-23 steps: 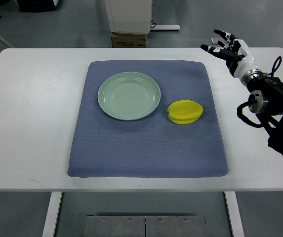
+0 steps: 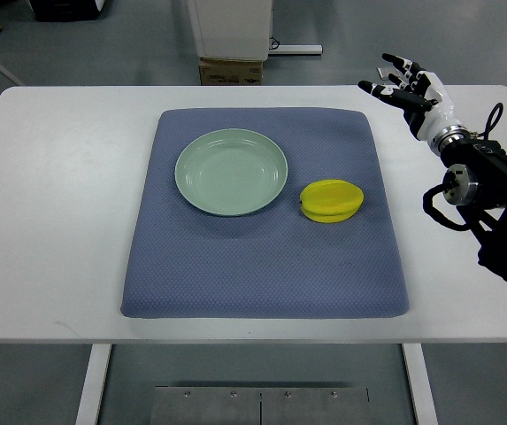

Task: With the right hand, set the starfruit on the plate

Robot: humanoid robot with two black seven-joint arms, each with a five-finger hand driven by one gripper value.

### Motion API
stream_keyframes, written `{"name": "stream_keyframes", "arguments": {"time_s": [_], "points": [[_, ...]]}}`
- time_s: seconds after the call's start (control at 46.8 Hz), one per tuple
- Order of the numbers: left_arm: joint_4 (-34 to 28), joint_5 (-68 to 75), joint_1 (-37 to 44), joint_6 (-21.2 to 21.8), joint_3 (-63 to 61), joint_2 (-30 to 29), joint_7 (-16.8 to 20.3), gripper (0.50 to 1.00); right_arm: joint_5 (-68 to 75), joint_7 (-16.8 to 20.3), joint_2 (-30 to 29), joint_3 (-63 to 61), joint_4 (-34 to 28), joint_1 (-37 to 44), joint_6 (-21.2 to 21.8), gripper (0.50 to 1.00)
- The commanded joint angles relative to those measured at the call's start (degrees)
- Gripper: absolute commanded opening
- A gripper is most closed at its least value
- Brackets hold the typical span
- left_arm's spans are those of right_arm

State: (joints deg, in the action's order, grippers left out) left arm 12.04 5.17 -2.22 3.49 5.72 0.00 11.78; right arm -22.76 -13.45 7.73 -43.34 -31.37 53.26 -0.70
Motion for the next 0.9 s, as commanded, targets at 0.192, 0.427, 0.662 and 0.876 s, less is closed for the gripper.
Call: {"name": "stream_keyframes", "arguments": {"time_s": [0.192,0.427,0.662,0.876], "points": [[0.0,0.0,0.6,0.0,0.0,0.0,0.0,1.0,0.0,0.0,0.0,0.1,0.0,-0.6,0.0,0.998],[0.0,0.1,0.6,0.0,0.0,0.0,0.0,1.0,0.0,0.0,-0.1,0.1,-0.1,-0.7,0.0,0.998],[0.0,0.0,0.6,0.0,0.0,0.0,0.0,1.0,-0.1,0.0,-0.8,0.1,-0.1,-0.7,0.0,0.998],[0.0,0.0,0.6,0.0,0.0,0.0,0.0,1.0,-0.1,0.0,-0.8,0.2,-0.2,-0.6,0.0,0.998]]}}
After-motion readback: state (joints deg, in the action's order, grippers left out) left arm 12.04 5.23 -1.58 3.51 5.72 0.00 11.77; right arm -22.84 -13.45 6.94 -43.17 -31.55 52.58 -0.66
